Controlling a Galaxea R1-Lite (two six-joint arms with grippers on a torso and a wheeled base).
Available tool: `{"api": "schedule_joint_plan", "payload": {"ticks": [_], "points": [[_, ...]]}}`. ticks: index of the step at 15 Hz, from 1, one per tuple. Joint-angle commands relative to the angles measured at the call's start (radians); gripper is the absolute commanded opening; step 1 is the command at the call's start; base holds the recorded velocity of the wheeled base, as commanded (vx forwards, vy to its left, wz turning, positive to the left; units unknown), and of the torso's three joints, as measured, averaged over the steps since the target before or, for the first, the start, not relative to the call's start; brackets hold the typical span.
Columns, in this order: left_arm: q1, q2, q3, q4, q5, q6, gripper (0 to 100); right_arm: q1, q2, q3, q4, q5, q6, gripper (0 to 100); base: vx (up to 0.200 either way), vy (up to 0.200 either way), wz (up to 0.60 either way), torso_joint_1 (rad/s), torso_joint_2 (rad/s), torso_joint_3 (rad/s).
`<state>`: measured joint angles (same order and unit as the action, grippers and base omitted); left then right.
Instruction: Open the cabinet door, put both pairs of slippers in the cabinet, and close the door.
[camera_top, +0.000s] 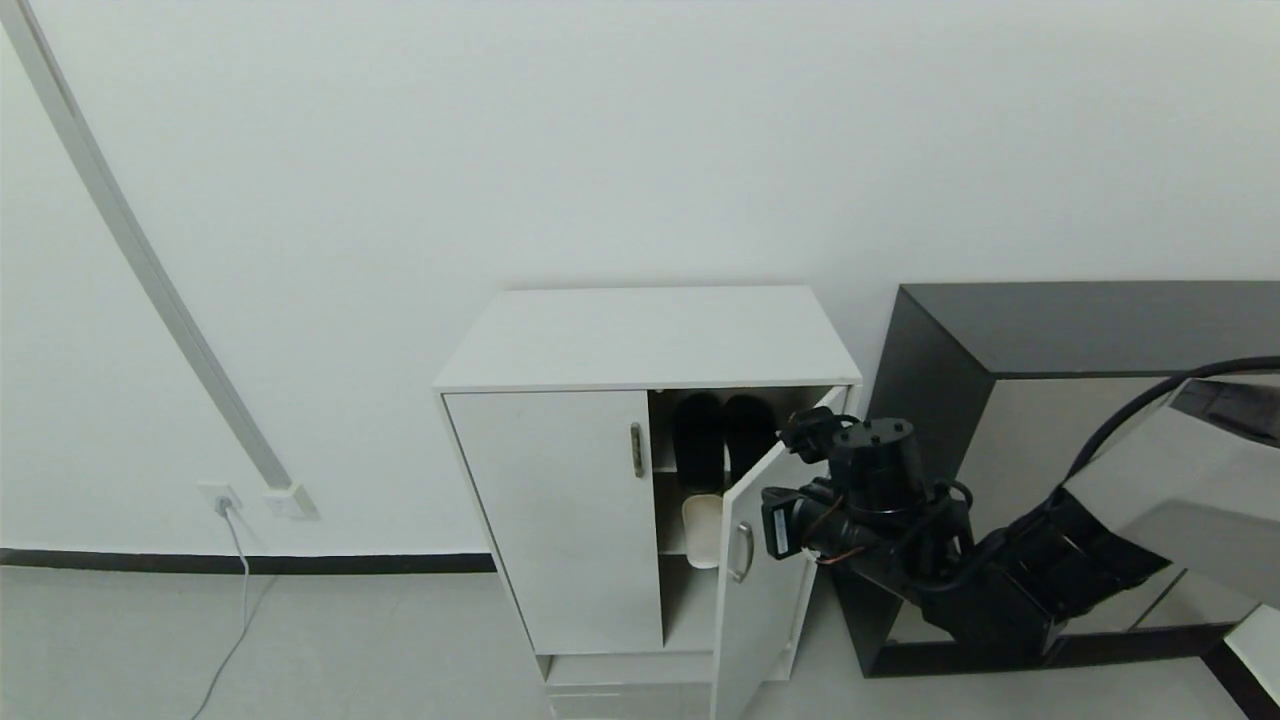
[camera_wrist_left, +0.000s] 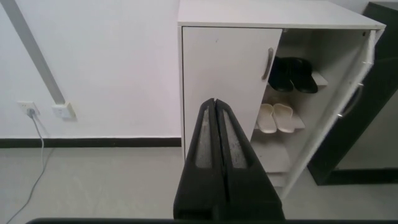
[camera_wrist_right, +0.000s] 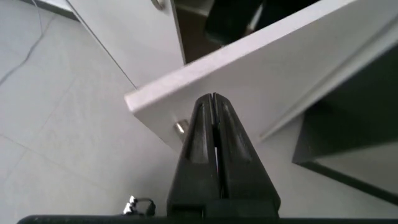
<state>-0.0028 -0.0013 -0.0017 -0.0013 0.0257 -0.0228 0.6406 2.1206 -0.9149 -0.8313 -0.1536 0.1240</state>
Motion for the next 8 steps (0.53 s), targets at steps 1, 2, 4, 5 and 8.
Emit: {"api": "schedule_joint_plan", "payload": {"ticks": [1,2,4,5,8], "points": [[0.0,0.001,0.0,0.0,0.0,0.0,0,0.007,0.05,-0.032,-0.02,0.002,0.005,0,0.0,0.0,0.0,0.0,0.0,0.0],[0.0,0.001,0.0,0.0,0.0,0.0,0,0.007,0.05,-0.032,-0.038,0.003,0.005,0,0.0,0.0,0.0,0.0,0.0,0.0],[0.0,0.001,0.0,0.0,0.0,0.0,0,0.01,0.041,-0.002,-0.086,0.017,0.006,0,0.0,0.0,0.0,0.0,0.0,0.0],[0.0,0.001,0.0,0.0,0.0,0.0,0,0.01,0.019,0.037,-0.129,0.049,0.005,0,0.0,0.0,0.0,0.0,0.0,0.0],[0.0,0.001,0.0,0.0,0.0,0.001,0,0.021,-0.077,0.235,-0.23,0.138,0.002,0,0.0,0.0,0.0,0.0,0.0,0.0]]}}
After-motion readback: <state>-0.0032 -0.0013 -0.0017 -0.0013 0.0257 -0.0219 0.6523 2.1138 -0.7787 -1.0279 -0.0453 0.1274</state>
